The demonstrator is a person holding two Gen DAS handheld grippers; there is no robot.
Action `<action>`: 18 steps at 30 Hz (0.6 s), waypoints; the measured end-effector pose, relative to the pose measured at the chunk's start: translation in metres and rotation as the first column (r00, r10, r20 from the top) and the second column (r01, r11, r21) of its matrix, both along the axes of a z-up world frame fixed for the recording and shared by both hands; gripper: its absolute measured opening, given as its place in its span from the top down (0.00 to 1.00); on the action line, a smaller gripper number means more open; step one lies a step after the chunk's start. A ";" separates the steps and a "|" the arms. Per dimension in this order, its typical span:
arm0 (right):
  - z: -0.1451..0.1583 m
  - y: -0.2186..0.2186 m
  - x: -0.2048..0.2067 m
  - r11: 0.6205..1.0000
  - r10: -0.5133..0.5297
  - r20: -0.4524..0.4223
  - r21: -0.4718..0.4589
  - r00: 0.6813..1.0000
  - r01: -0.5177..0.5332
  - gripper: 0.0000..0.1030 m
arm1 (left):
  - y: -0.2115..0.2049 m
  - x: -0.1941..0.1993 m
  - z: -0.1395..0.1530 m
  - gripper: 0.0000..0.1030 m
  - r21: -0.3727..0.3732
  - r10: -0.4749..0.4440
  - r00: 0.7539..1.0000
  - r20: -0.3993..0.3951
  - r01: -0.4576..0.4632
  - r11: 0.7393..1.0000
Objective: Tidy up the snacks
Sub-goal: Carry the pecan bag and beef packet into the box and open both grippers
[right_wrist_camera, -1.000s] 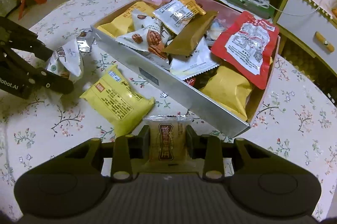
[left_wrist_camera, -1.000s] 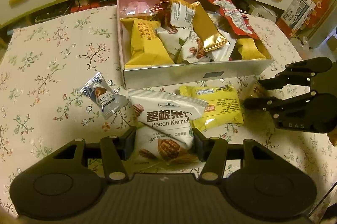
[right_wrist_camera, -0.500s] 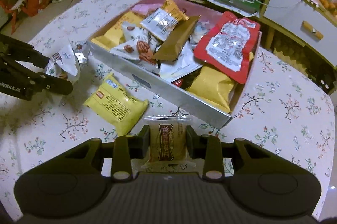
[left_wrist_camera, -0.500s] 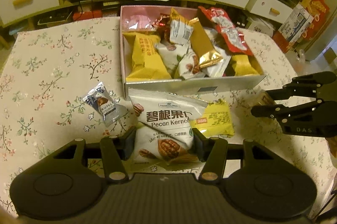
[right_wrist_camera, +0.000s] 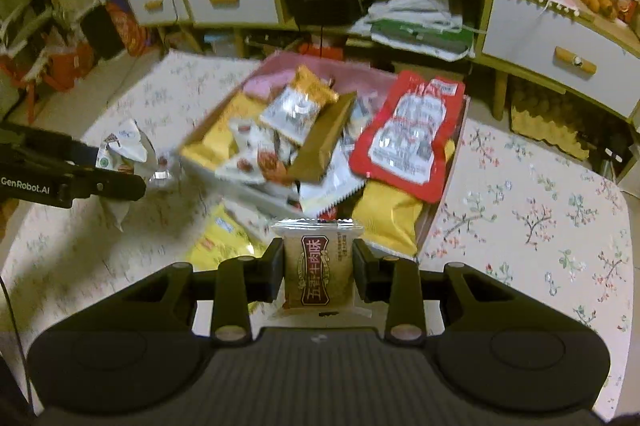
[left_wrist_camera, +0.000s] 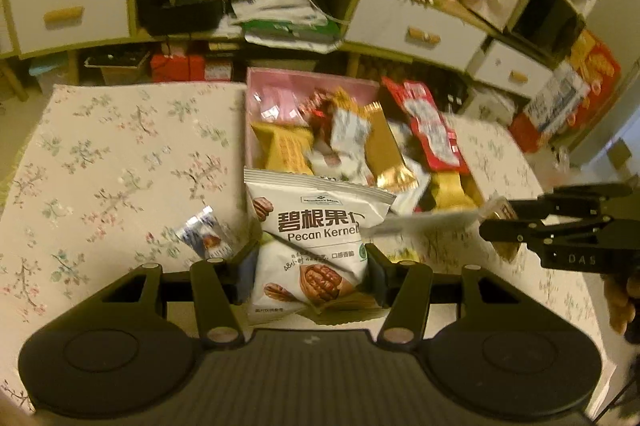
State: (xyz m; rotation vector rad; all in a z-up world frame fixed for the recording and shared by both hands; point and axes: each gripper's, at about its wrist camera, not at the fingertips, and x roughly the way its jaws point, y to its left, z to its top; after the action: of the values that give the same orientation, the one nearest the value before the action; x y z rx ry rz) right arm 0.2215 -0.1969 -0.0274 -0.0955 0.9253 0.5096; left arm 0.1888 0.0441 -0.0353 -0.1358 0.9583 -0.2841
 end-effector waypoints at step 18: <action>0.009 -0.027 0.048 0.961 -0.248 0.069 0.142 0.966 0.236 0.69 | 0.010 0.028 0.015 0.41 -0.058 0.092 0.994 0.057 -0.089 0.994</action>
State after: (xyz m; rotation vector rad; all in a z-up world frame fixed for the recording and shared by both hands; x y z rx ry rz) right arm 0.2697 -0.2243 -0.0183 0.1153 0.8031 0.3356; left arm 0.2172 0.0545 -0.0206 -0.2203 0.8833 -0.2301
